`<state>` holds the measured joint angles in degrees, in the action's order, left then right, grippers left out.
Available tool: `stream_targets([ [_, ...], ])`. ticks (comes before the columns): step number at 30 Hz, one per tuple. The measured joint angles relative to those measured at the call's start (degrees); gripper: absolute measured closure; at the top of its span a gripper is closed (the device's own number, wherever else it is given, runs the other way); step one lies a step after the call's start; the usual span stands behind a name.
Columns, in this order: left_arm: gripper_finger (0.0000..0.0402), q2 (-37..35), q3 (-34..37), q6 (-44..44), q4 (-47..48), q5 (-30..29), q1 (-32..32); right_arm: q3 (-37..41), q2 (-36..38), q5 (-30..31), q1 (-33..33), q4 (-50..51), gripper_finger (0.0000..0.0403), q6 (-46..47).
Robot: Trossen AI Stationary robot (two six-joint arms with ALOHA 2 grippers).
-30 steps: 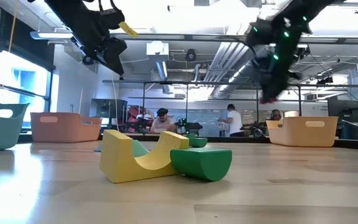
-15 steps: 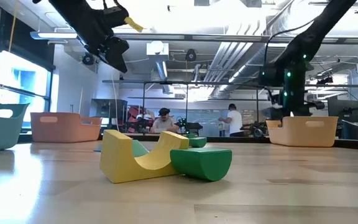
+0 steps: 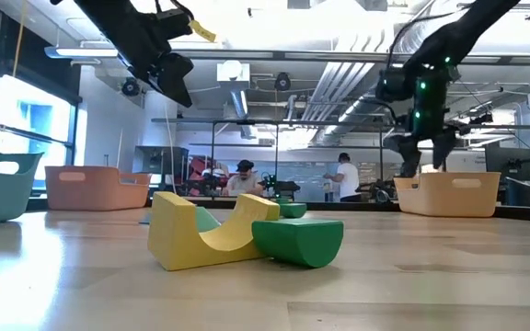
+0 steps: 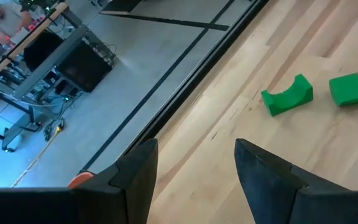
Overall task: Sort blocks by size
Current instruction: Put the red half circle block into the orange bin
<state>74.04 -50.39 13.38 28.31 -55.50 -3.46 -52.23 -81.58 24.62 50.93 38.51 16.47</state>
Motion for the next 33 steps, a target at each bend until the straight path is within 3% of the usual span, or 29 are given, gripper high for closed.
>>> stream_targets([
  [11, 0.0200, 0.0, 0.0, 3.3, 0.1, 0.2, -0.1, 13.7, 6.2, -1.4, -22.6, -24.3, 0.0092, -0.4],
  [16, 0.0200, 0.0, 0.0, 4.5, 0.0, 2.3, -0.3, 15.6, 6.2, -5.1, -29.8, -26.8, 0.0091, 1.7],
  [23, 0.0200, 0.0, 0.0, 0.2, -4.4, 2.9, -0.3, 15.6, 4.7, -7.5, -35.4, -28.3, 0.0091, 6.4],
  [33, 0.0200, 0.0, 0.0, -6.5, -12.7, 9.9, -0.3, 15.6, -1.0, -6.4, -36.3, -33.9, 0.0091, 6.5],
])
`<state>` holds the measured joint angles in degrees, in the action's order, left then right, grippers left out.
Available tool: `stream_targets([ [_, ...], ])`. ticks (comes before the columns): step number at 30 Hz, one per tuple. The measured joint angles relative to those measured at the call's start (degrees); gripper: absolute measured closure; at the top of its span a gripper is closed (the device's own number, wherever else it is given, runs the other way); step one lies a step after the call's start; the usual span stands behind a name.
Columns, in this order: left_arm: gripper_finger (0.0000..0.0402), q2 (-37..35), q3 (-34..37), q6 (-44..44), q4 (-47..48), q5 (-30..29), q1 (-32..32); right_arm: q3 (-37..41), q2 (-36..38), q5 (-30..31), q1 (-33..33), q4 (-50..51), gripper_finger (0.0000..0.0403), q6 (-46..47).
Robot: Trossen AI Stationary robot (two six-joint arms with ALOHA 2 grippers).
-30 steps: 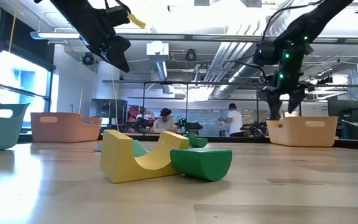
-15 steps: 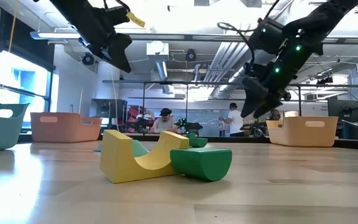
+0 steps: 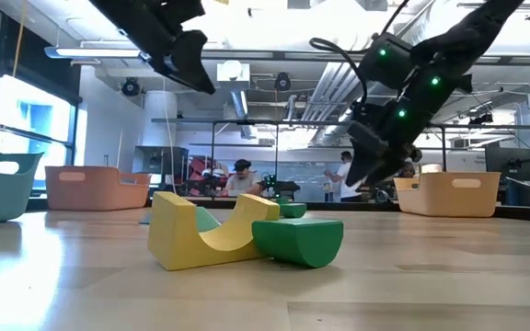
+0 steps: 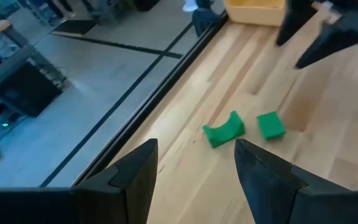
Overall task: Sort blocks by size
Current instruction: Put the red half circle block into the orange bin
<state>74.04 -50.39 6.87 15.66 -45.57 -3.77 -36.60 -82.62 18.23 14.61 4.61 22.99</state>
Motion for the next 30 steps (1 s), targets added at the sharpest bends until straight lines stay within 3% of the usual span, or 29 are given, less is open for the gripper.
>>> stream_targets([
  [2, 0.0200, 0.0, 0.0, 0.0, -0.7, 0.3, 0.0, 0.0, -0.4, -1.2, 0.2, -2.0, 0.0091, 0.3],
  [6, 0.0200, 0.0, 0.0, 0.0, -0.9, 0.3, 0.0, -1.6, 0.1, -12.2, 0.6, 0.0, 0.0091, -3.0],
  [9, 0.0200, 0.0, 0.0, 0.0, -0.9, 0.3, 0.0, -3.6, 1.8, -15.3, -2.2, 6.7, 0.0091, -4.9],
  [14, 0.0200, 0.0, 0.0, -0.6, -0.6, 0.3, 0.0, -5.8, 5.6, -15.5, -11.8, 24.1, 0.0091, -8.0],
  [19, 0.0200, 0.0, 1.8, -0.6, -2.9, 0.3, 0.0, -5.8, 8.5, -15.7, -20.9, 38.1, 0.0091, 5.3],
  [23, 0.0200, 0.0, 3.5, 0.1, -3.9, 0.3, 0.0, -5.8, 9.7, -20.1, -28.0, 47.5, 0.0091, 20.0],
  [30, 0.0200, 0.0, 5.7, -1.6, -8.4, 0.3, 0.0, -5.7, 9.8, -18.9, -40.7, 52.3, 0.0091, 36.3],
])
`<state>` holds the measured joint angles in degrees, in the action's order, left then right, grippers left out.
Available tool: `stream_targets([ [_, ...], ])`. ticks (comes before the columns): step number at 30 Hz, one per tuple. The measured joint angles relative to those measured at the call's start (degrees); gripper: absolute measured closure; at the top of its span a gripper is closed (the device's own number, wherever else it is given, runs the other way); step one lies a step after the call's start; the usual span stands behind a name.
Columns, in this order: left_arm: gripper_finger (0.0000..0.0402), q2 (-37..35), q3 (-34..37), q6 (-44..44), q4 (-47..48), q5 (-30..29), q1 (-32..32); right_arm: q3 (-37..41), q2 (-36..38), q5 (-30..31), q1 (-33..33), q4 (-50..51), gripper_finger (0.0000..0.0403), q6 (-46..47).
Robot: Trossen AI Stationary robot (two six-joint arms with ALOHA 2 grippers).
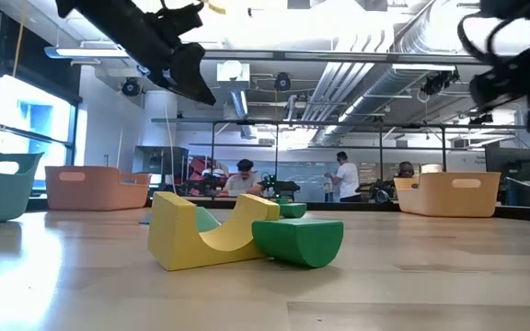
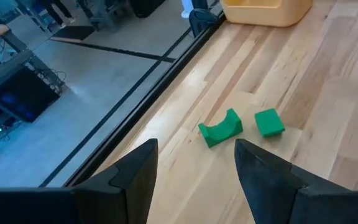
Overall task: Sort blocks by size
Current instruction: Put the red half circle block into the orange bin
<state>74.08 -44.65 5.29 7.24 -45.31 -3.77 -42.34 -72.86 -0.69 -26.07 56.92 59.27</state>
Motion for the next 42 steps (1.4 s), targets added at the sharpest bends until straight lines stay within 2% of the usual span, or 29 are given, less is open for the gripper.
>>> stream_targets([
  [4, 0.0200, 0.0, 0.0, -2.4, -2.2, 0.3, 0.0, 0.0, 0.0, 2.8, -4.3, -2.2, 0.0091, 2.4],
  [8, 0.0200, 0.0, 0.1, -3.7, -3.7, 1.4, 0.0, 0.0, 0.0, 4.8, -5.6, -3.8, 0.0096, 2.1],
  [16, 0.0200, 0.0, 0.0, -5.8, -4.2, 3.0, 0.0, 0.5, 0.0, 3.5, -6.3, -5.6, 0.0122, 3.8],
  [23, 0.0200, 0.0, 0.0, -6.0, -4.2, 3.0, 0.0, 10.4, 0.0, 1.2, -8.6, -17.5, 0.0126, 8.9],
  [27, 0.0200, 0.0, 0.0, -6.0, -4.2, 3.0, 0.0, 14.3, 0.2, 2.1, -9.4, -23.1, 0.0129, 11.3],
  [30, 0.0200, 0.0, 0.0, -6.0, -4.6, 3.0, 0.0, 15.1, 0.3, 2.4, -9.7, -22.9, 0.0154, 12.3],
  [34, 0.0200, 0.0, 0.0, -5.7, -4.6, 3.3, 0.0, 15.6, 0.2, 4.0, -9.9, -22.4, 0.0229, 12.3],
  [37, 0.0200, 0.4, 0.0, -5.5, -4.8, 4.2, 0.2, 15.7, 0.6, 7.2, -10.1, -26.5, 0.0276, 11.2],
  [39, 0.0200, 1.5, 0.0, -5.6, -5.3, 5.4, 0.8, 16.0, 1.2, 12.7, -9.7, -31.0, 0.0275, 8.0],
  [42, 0.0201, 4.0, 0.0, -9.2, -8.6, 10.6, 1.9, 16.2, 2.1, 23.1, -6.5, -40.0, 0.0275, -2.0],
])
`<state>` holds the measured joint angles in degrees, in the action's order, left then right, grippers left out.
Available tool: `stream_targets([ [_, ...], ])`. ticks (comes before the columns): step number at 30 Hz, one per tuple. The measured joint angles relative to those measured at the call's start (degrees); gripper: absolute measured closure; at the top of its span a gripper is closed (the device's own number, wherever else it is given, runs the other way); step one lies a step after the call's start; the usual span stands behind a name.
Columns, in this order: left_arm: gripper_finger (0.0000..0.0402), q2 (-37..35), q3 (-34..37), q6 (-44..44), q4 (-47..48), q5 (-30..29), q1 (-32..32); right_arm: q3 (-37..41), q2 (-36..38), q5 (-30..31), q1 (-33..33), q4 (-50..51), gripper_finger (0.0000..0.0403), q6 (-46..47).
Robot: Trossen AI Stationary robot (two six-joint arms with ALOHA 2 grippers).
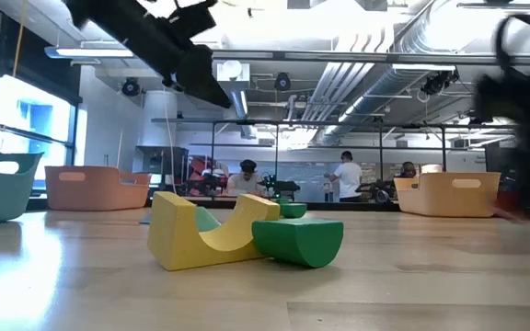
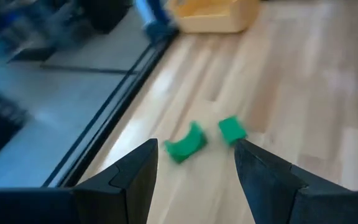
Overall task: Sort blocks by size
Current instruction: Put the red half circle block into the orange bin
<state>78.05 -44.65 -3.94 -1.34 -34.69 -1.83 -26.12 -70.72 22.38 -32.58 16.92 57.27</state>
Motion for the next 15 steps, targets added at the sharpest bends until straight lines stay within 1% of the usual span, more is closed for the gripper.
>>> stream_targets([
  [1, 0.0202, 1.3, 0.0, -2.3, -2.8, 2.5, 0.1, -0.1, 0.5, 1.6, 1.6, -3.7, 0.0275, -4.4],
  [2, 0.0203, 2.4, -0.1, -5.2, -5.8, 5.2, 0.2, 0.1, 0.8, 1.8, 3.5, -8.1, 0.0275, -9.6],
  [4, 0.0205, 5.3, 0.0, -12.7, -12.2, 10.1, 0.1, 1.1, 0.9, 0.0, 8.5, -20.2, 0.0275, -20.7],
  [6, 0.0206, 8.2, -0.1, -22.8, -19.4, 15.6, -0.7, 2.1, 0.9, -5.6, 13.9, -31.7, 0.0275, -31.1],
  [9, 0.0207, 12.2, -0.8, -35.7, -27.2, 20.1, -1.9, 2.6, 0.7, -17.8, 21.8, -42.7, 0.0275, -40.2],
  [11, 0.0205, 14.2, -2.5, -39.3, -30.2, 21.4, -2.4, 2.8, 0.7, -24.5, 26.5, -47.6, 0.0275, -43.7],
  [15, 0.0192, 17.4, -8.1, -41.8, -31.4, 24.9, -1.9, 2.7, 0.5, -33.6, 34.3, -55.3, 0.0275, -47.2],
])
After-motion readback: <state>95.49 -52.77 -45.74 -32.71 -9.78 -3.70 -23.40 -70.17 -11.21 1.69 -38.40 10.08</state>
